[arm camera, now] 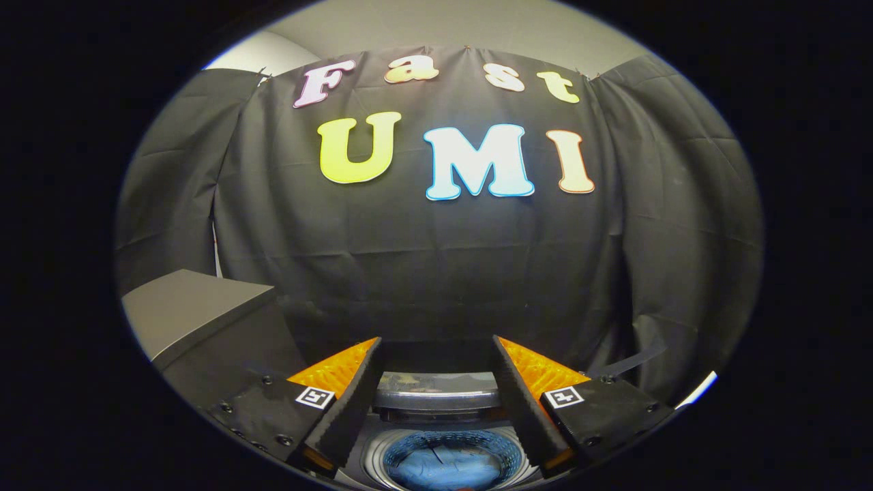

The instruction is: Put the clothes into the washing machine and then close the washing machine lid.

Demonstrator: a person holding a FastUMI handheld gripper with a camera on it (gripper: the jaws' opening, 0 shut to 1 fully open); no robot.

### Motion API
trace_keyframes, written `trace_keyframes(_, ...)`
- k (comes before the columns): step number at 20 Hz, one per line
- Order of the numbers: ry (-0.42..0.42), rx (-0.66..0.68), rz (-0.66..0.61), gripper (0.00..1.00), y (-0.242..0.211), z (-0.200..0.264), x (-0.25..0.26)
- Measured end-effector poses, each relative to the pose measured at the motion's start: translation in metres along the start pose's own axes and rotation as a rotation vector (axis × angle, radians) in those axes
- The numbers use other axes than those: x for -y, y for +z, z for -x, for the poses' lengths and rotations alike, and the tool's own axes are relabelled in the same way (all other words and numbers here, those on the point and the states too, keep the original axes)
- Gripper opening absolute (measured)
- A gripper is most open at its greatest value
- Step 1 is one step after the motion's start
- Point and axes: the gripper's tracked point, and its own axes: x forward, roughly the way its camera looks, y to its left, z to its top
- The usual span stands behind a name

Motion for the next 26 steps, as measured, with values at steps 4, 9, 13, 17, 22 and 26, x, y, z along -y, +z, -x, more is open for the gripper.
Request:
trace_keyframes(4, 0.003, -0.017, 0.001, 0.96, -0.012, 0.011, -0.001)
trace_keyframes(9, 0.009, -0.075, 0.005, 0.96, -0.046, 0.030, 0.001)
trace_keyframes(13, 0.006, -0.099, 0.001, 0.96, -0.068, 0.043, 0.003)
trace_keyframes(17, 0.012, -0.109, 0.004, 0.96, -0.075, 0.052, 0.002)
trace_keyframes(22, 0.032, -0.060, -0.015, 0.96, -0.054, 0.079, -0.011)
trace_keyframes(26, 0.034, -0.005, -0.010, 0.96, -0.029, 0.118, -0.023)
